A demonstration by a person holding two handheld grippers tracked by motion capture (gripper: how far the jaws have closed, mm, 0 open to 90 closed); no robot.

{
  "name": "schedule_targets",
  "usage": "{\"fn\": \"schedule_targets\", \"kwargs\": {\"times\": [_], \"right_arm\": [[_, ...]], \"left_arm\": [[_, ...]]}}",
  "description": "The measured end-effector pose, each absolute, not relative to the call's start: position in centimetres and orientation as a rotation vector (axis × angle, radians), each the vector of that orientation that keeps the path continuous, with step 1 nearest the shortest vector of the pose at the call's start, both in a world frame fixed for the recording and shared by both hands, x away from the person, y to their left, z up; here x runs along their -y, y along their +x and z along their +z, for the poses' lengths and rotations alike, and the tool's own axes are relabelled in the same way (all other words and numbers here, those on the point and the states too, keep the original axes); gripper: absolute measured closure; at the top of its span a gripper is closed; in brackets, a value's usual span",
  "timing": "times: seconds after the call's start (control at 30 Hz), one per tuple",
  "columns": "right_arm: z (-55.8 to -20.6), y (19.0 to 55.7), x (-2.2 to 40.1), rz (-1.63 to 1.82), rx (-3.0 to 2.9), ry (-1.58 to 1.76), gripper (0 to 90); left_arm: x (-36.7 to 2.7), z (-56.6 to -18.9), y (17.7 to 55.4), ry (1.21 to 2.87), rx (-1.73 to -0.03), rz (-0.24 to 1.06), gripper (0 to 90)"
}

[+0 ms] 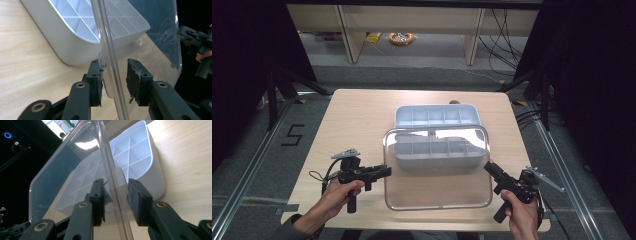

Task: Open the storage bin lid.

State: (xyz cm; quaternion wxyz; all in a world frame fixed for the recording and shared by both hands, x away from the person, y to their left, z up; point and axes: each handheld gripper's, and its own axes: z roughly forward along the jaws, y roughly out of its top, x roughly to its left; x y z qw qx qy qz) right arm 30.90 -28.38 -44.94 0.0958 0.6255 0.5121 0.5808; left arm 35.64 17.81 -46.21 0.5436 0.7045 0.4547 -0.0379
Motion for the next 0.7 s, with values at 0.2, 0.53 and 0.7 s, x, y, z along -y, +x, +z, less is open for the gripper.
{"fn": "schedule_targets", "kwargs": {"times": [0.2, 0.53, 0.7], "right_arm": [[-46.0, 30.2, 28.6, 1.719, -1.52, 1.864, 67.1], [-46.4, 28.7, 28.8, 1.714, -1.519, 1.874, 67.1], [-46.8, 27.9, 28.8, 1.714, -1.511, 1.904, 67.0]], "left_arm": [[-17.6, -47.1, 35.0, 1.699, -1.089, -0.105, 64.4], [-17.5, -47.3, 33.9, 1.711, -1.062, -0.134, 64.6], [-17.4, -47.6, 33.4, 1.726, -1.059, -0.148, 64.5]]}}
